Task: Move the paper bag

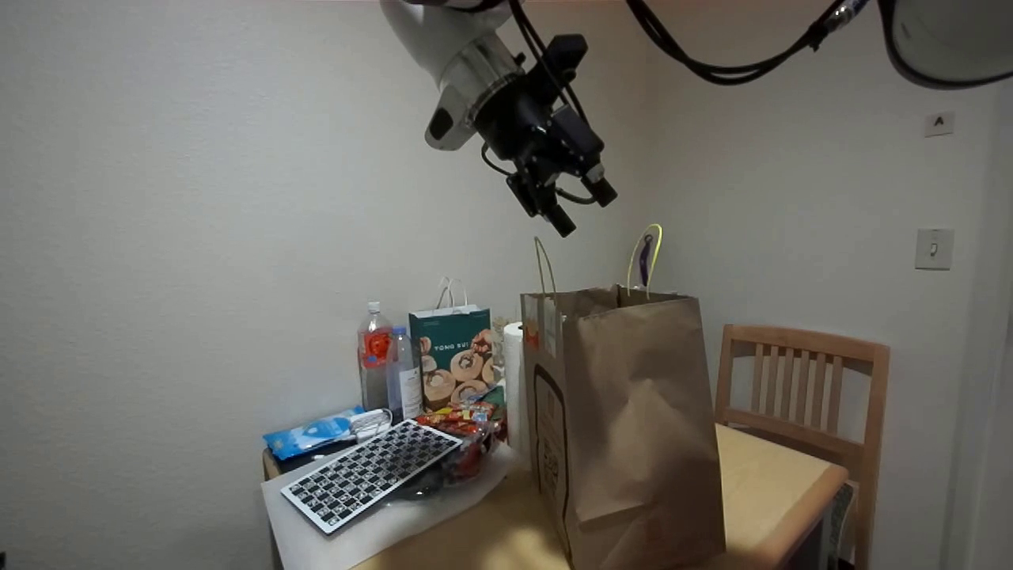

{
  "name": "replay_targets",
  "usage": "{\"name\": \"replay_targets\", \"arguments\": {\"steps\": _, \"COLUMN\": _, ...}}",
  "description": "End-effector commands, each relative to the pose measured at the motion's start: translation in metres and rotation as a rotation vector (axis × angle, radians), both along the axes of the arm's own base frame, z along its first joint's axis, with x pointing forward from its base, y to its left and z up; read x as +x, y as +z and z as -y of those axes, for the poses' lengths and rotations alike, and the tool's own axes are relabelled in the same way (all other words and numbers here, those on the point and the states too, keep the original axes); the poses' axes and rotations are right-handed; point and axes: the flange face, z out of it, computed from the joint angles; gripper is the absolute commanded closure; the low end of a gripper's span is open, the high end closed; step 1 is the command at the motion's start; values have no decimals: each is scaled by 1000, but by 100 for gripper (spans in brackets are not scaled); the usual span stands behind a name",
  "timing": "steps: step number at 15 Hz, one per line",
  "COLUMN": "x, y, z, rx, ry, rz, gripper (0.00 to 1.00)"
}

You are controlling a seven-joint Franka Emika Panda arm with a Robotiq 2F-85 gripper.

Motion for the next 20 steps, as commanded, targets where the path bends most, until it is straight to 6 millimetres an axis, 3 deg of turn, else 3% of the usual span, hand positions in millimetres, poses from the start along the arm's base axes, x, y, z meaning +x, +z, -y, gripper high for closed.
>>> {"name": "replay_targets", "arguments": {"steps": 1, "x": -4, "y": -3, "z": -1, "rx": 20, "ry": -69, "rz": -52, "gripper": 0}}
{"name": "replay_targets", "arguments": {"steps": 4, "x": -23, "y": -14, "z": -12, "rx": 36, "ry": -155, "rz": -211, "gripper": 0}}
{"name": "replay_targets", "arguments": {"steps": 7, "x": -28, "y": -30, "z": -20, "rx": 71, "ry": -175, "rz": -325, "gripper": 0}}
{"name": "replay_targets", "arguments": {"steps": 12, "x": -25, "y": -42, "z": -24, "rx": 55, "ry": -203, "rz": -310, "gripper": 0}}
{"name": "replay_targets", "arguments": {"steps": 17, "x": -40, "y": -5, "z": 18, "rx": 64, "ry": -321, "rz": -296, "gripper": 0}}
{"name": "replay_targets", "arguments": {"steps": 20, "x": -63, "y": 23, "z": 45, "rx": 45, "ry": -443, "rz": -285, "gripper": 0}}
